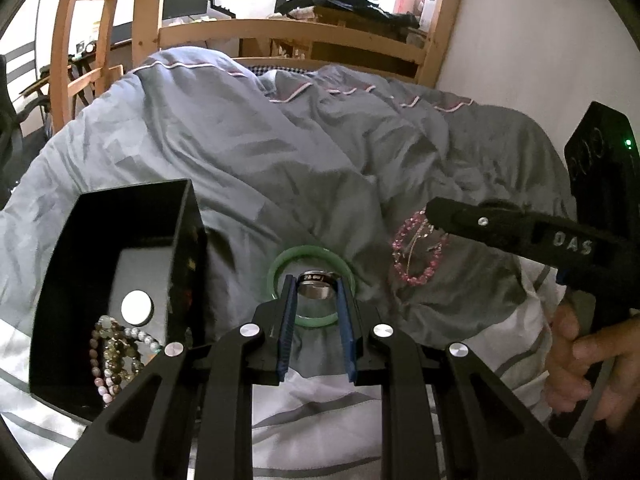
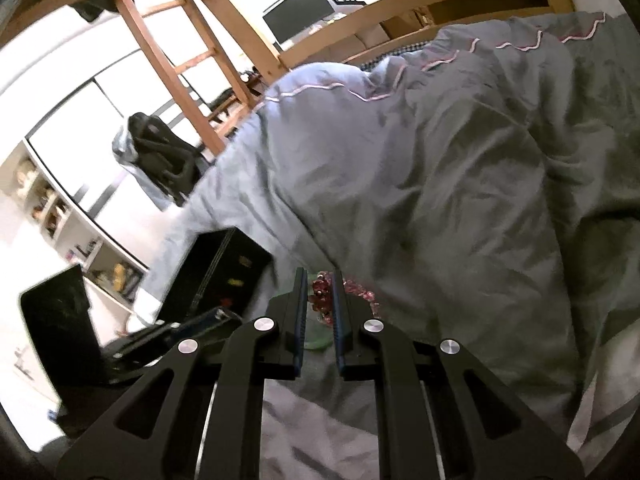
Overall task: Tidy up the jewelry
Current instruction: 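Carry the silver ring into the black box and open the left gripper while the right holds the pink bracelet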
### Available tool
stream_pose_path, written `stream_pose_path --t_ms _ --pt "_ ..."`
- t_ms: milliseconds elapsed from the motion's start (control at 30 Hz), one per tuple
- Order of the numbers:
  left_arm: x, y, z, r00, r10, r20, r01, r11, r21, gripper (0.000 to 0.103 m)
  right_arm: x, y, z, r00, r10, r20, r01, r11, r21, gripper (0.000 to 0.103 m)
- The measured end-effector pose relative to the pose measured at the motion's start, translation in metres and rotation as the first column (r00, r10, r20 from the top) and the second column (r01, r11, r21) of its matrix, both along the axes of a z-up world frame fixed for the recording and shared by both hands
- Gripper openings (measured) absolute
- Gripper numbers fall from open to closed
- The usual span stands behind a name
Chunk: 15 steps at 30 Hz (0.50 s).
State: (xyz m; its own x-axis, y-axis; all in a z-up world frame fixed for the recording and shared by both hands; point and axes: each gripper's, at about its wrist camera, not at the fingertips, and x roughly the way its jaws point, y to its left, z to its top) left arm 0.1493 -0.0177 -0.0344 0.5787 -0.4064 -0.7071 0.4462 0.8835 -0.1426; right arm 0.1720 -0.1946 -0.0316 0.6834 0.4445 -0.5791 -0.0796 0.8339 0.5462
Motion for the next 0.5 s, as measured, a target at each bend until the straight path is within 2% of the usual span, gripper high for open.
stream_pose_path --t_ms 233,500 --pt "-0.0021 0.0038 0.0056 1.000 0.005 0.006 -0.005 1.000 -0.007 0.019 -0.0007 -0.0050 0.0066 1.000 0.026 0.008 -0.027 0.987 0.157 0.012" --pt "-0.0026 0.0073 0.0098 1.000 0.011 0.016 -0.011 1.000 -0.015 0.020 -0.0019 -0.0023 0.0072 0.999 0.034 0.010 -0.036 0.983 0.180 0.012"
